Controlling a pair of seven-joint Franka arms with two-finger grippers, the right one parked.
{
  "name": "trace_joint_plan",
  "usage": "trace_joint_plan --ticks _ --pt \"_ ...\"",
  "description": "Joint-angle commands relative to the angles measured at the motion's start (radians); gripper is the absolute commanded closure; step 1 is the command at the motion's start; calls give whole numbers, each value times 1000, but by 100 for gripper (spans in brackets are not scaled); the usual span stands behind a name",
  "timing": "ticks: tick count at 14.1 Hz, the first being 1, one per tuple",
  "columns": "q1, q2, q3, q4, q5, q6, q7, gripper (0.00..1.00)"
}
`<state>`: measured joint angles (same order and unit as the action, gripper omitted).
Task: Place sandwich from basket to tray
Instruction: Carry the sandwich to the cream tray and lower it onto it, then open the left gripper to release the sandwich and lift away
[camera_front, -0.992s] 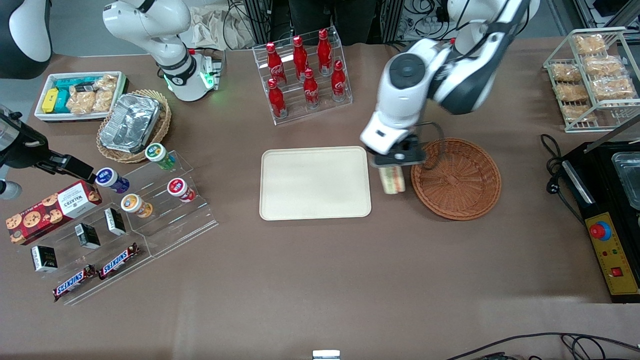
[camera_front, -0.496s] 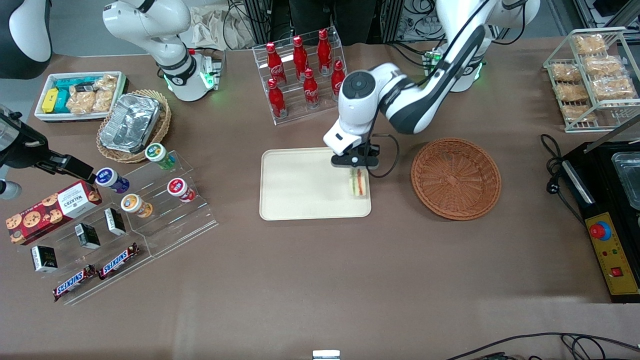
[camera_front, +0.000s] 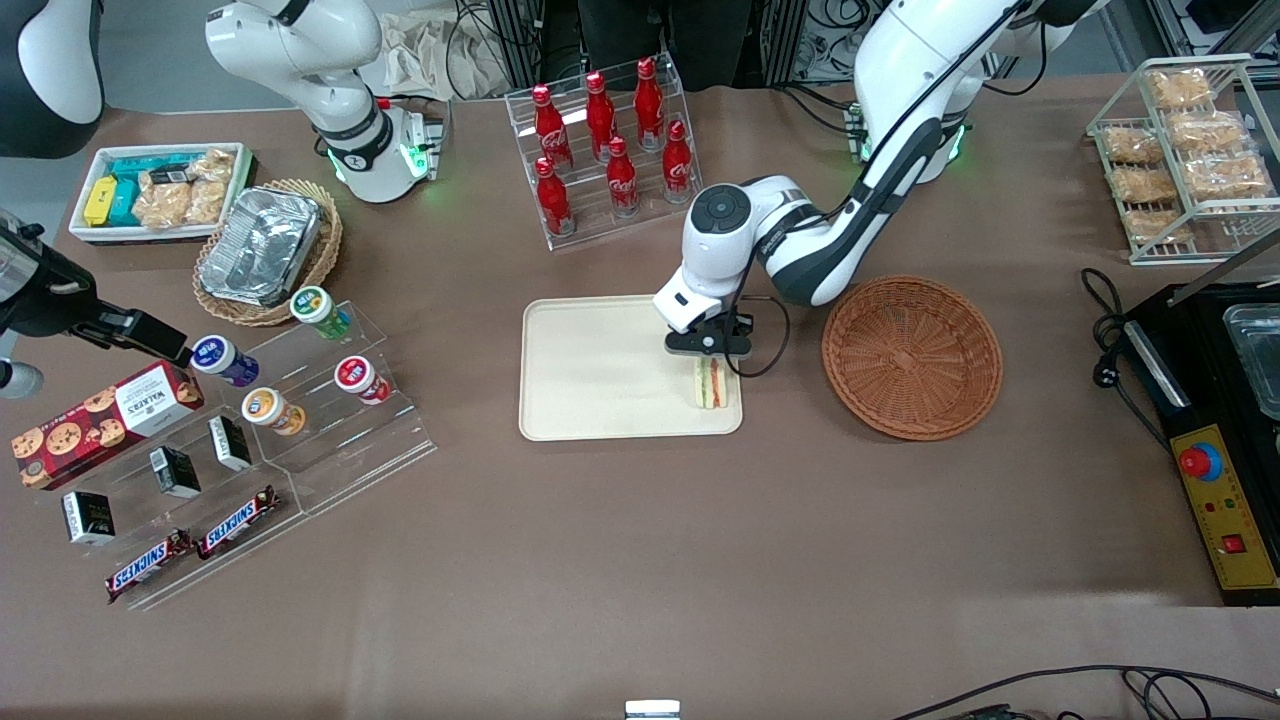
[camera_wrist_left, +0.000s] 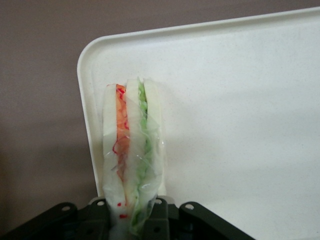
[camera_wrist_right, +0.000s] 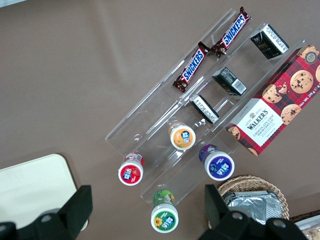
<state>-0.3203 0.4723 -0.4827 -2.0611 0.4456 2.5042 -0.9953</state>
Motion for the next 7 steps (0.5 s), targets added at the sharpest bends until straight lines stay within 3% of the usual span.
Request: trace_joint_plan --ticks 1,2,3,7 --pt "-14 8 15 -1 54 27 -29 28" --pt "-14 8 15 1 54 27 -31 9" --pt "-11 5 15 1 54 27 -29 1" --pt "7 -96 9 13 39 -66 -109 1"
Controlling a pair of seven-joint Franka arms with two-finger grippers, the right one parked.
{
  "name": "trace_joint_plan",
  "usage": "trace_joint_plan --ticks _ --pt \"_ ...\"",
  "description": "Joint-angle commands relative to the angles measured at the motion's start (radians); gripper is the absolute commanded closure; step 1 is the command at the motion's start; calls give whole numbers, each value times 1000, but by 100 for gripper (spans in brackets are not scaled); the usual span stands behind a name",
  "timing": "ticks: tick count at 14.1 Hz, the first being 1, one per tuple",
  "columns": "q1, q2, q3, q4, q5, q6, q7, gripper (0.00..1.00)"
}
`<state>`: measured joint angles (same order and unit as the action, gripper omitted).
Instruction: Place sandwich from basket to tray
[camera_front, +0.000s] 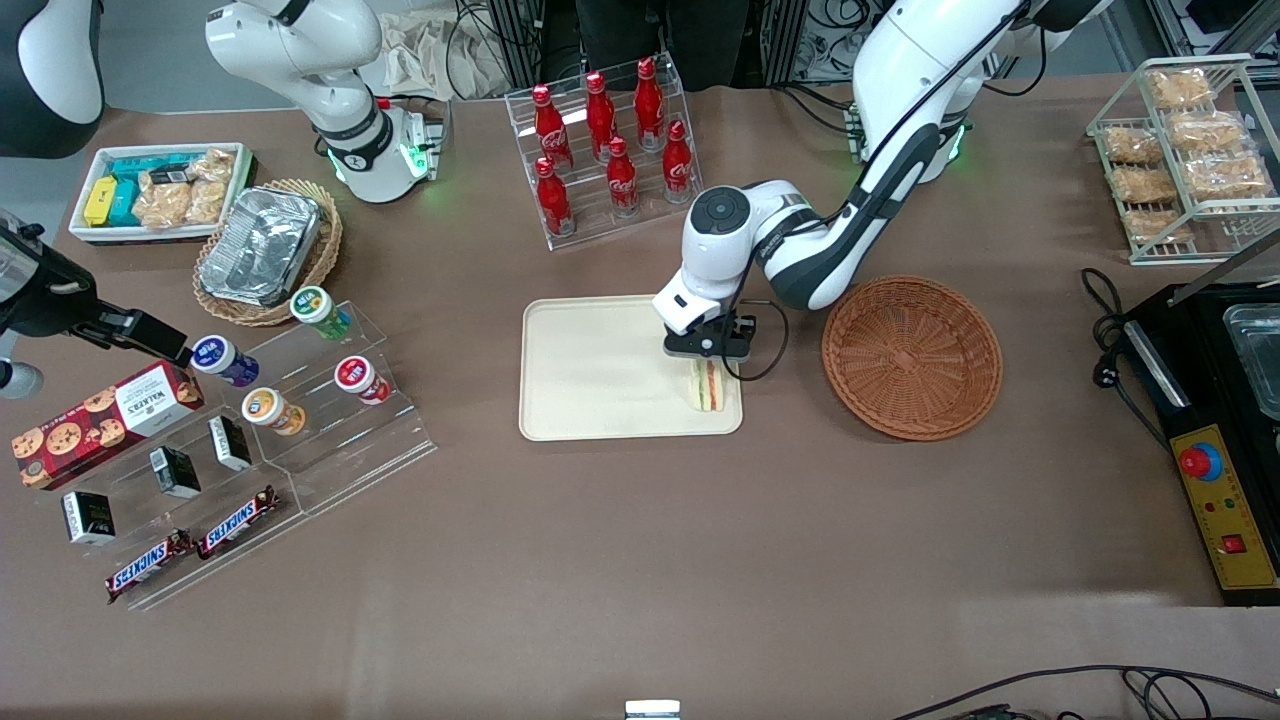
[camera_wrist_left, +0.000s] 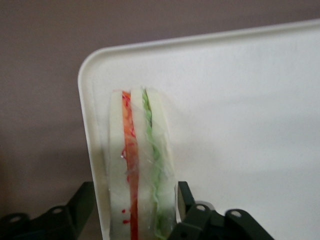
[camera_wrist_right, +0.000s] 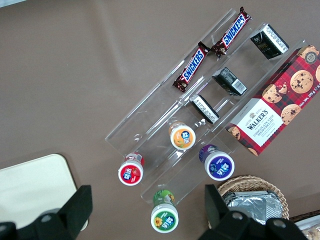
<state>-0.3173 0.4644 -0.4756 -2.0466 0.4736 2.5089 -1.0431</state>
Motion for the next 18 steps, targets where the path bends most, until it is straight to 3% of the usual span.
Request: trace_joint_plan --ticks 1,5,10,13,15,17,18 --pt "6 -123 0 14 7 -134 -67 1" --pt "56 -272 0 81 -13 -376 -34 1" --pt "187 -380 -3 83 -59 -464 200 1" --pt "297 -447 -3 80 -168 -530 429 0" --pt "366 -504 0 68 -291 -551 625 0" --pt "379 -552 32 54 -316 -564 692 0" --pt "354 -578 92 43 -317 -562 699 0"
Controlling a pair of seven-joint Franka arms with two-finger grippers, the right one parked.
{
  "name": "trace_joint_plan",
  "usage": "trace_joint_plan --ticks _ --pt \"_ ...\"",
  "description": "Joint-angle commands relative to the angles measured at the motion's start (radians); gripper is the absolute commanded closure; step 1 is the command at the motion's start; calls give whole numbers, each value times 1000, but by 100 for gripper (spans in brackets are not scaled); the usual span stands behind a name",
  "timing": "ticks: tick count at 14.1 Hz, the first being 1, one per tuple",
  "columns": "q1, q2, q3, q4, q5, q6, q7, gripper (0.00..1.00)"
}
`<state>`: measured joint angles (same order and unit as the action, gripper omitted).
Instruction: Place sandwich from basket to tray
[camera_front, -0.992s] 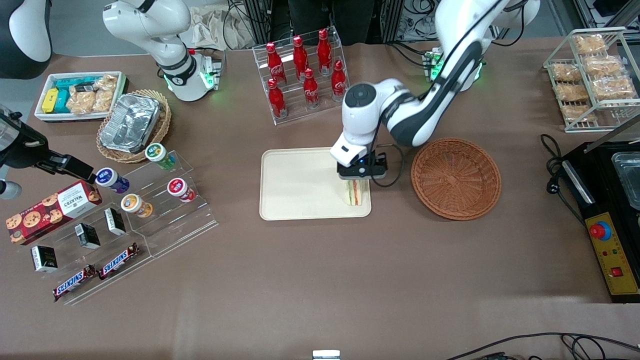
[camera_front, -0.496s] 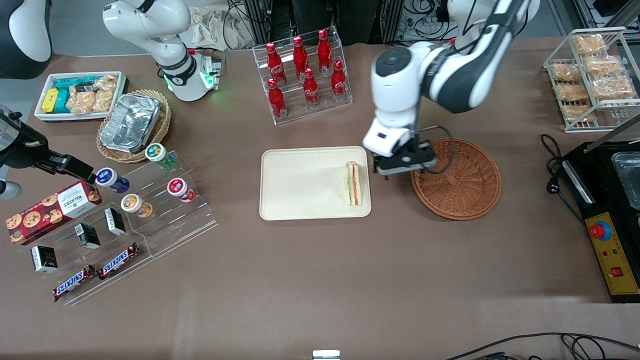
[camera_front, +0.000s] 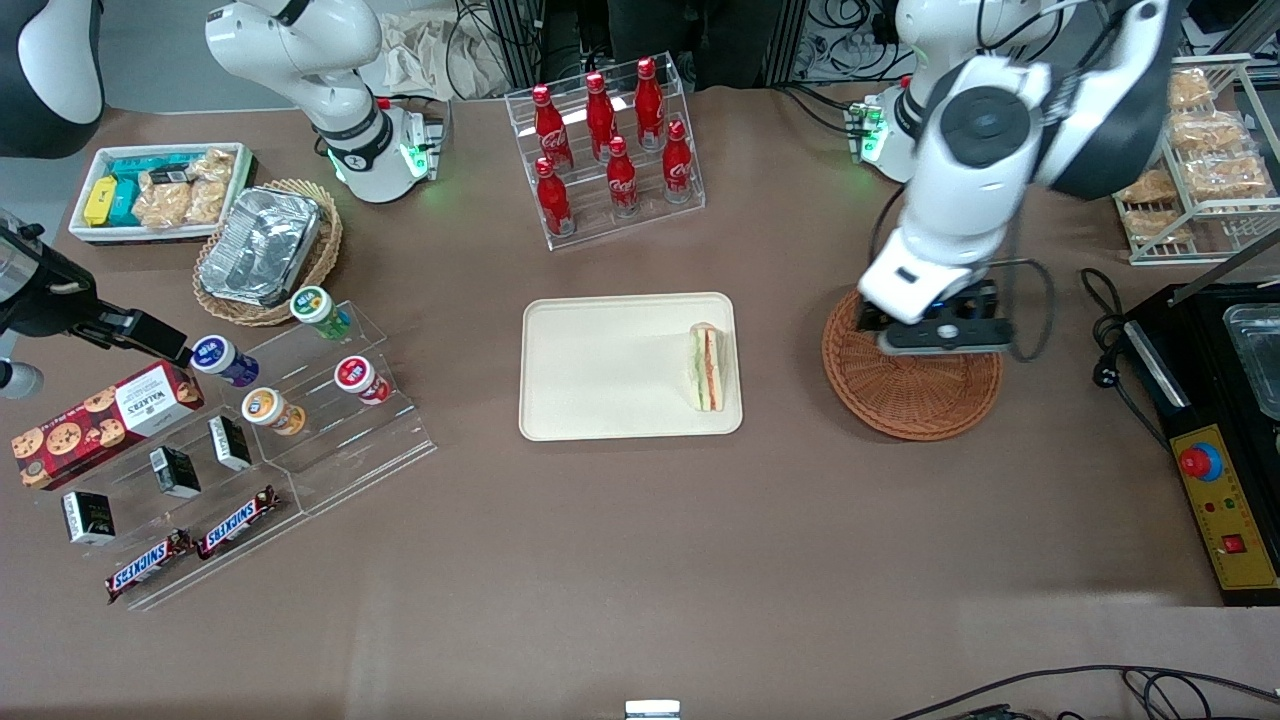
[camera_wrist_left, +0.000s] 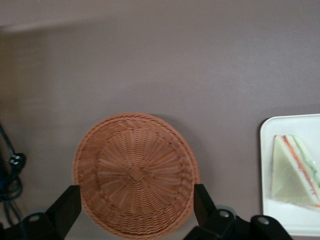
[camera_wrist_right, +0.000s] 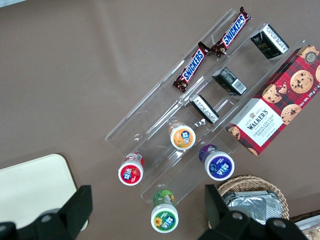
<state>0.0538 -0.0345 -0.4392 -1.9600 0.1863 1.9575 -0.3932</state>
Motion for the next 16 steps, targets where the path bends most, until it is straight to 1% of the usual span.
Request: trace_joint_plan --ticks 1,2,3,4,6,8,10,12,16 --pt "-60 -96 110 -48 -31 -8 59 0" --pt "-81 -107 155 -50 -37 -8 71 0" --pt "-87 -119 172 -51 -54 -8 97 0" --pt "-89 -134 189 -59 -80 -9 137 0" --pt "-117 -157 256 -68 -131 -14 226 0" --pt "-127 -165 295 -62 -145 -41 322 0" --pt "-129 -165 321 -53 -168 -45 353 0" --pt "-130 -127 335 8 -199 -45 391 0" --pt "-130 2 335 185 -196 -117 402 0"
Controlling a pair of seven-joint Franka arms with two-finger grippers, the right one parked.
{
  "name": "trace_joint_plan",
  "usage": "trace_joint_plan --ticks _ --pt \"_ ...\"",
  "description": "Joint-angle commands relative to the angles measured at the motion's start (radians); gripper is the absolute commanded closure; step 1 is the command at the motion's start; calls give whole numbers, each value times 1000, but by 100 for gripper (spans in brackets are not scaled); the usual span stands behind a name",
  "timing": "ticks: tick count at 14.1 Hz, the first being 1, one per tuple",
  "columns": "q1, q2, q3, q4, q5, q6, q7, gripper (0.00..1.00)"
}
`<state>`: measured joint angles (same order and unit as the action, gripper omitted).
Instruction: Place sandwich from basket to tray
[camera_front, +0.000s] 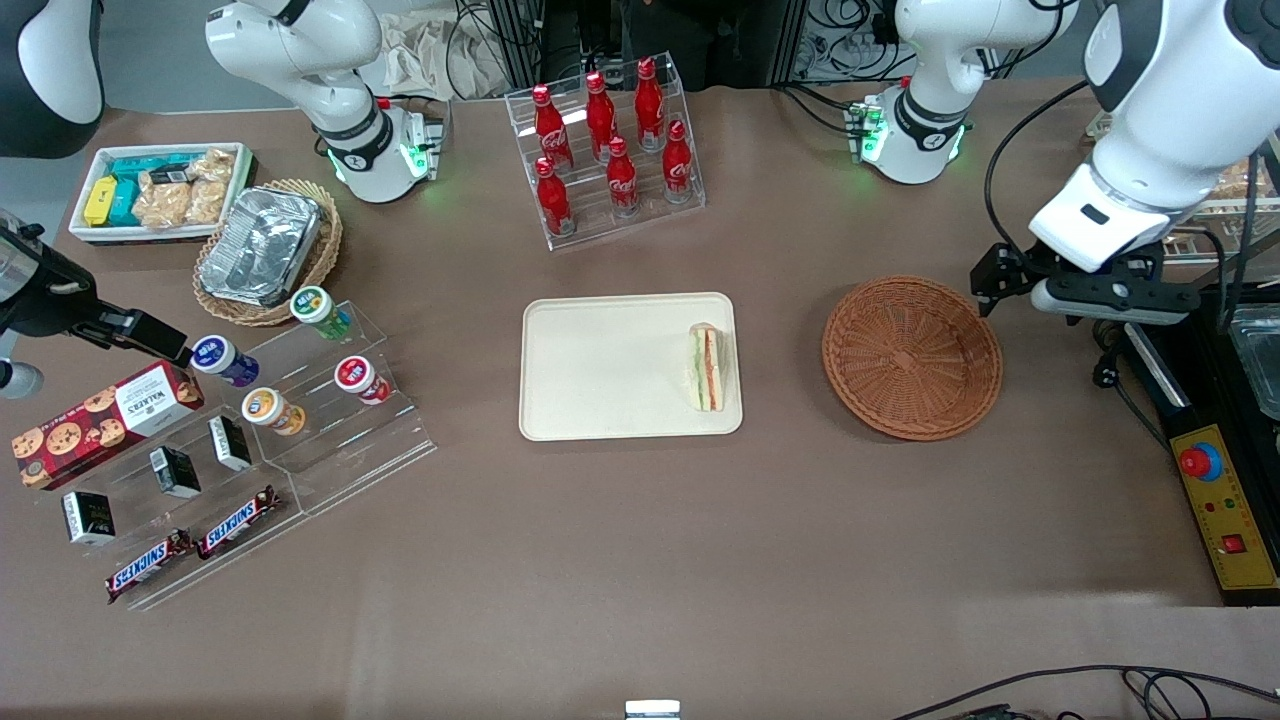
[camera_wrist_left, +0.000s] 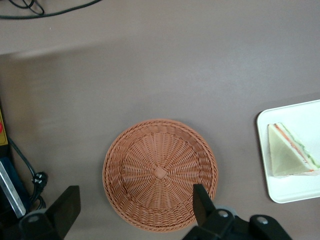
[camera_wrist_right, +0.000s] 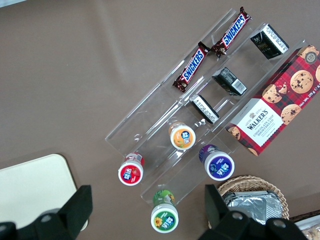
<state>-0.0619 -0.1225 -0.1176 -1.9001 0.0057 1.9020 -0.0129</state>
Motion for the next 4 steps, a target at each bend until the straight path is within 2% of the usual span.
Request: trace_joint_plan --ticks 1,4 --pt "-15 115 13 160 -15 -69 21 0" --pt "-15 116 13 176 -9 -81 24 0"
